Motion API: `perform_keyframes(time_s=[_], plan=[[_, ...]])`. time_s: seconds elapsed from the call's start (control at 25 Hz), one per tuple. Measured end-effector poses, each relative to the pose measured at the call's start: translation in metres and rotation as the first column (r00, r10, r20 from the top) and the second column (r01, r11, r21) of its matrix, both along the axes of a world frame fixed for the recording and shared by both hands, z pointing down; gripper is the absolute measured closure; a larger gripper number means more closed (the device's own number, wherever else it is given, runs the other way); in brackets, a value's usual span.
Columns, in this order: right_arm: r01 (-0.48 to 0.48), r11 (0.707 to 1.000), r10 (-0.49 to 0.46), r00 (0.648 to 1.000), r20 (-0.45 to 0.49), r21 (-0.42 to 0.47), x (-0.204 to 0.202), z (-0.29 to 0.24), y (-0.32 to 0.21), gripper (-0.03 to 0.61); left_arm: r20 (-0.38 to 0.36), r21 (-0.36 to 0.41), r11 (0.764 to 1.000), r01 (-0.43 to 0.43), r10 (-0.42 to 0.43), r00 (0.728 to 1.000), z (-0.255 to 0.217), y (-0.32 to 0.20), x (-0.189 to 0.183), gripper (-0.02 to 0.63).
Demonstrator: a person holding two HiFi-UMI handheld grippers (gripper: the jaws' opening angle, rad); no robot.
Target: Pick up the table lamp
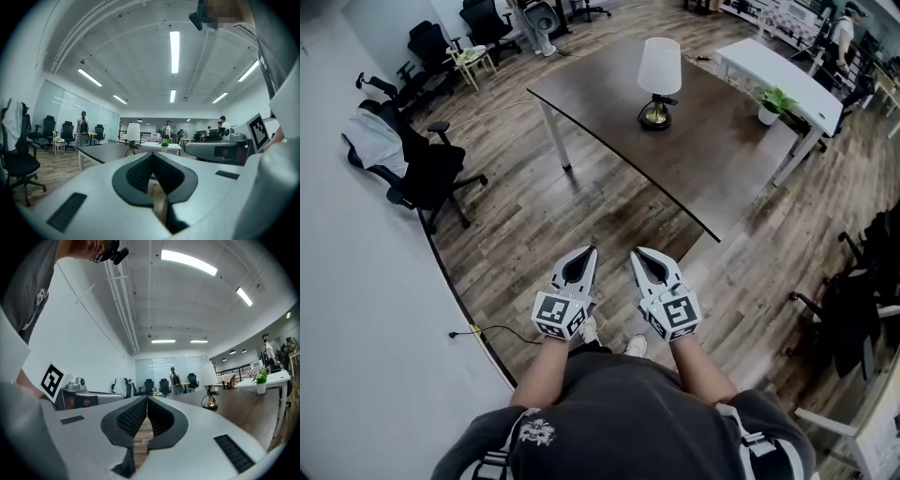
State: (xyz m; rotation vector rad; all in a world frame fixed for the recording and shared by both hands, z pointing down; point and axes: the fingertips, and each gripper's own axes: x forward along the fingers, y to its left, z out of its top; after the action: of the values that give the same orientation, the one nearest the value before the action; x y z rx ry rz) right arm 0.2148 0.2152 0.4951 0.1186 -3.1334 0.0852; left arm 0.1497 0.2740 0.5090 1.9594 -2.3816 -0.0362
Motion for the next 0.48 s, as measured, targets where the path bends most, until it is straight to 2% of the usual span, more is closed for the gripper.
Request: perform_keyframes(time_s=[0.28,0.48], plan=[[-0.003,1.0,0.003,0.999,-0.033,0.008,-0.017,0.012,-0.013,0.552,-0.013,0.008,1.0,0.003,-0.003,1.0,0.008,-0.016,-0.019,0.617],[-0.022,0.999,0.025,0.998,-0.054,0.04,-0.046,0.015,-0.025,0.552,0.002,-0.015,1.0,-0.005,0.006,1.0,0.014,-0.029,-0.045,0.617]])
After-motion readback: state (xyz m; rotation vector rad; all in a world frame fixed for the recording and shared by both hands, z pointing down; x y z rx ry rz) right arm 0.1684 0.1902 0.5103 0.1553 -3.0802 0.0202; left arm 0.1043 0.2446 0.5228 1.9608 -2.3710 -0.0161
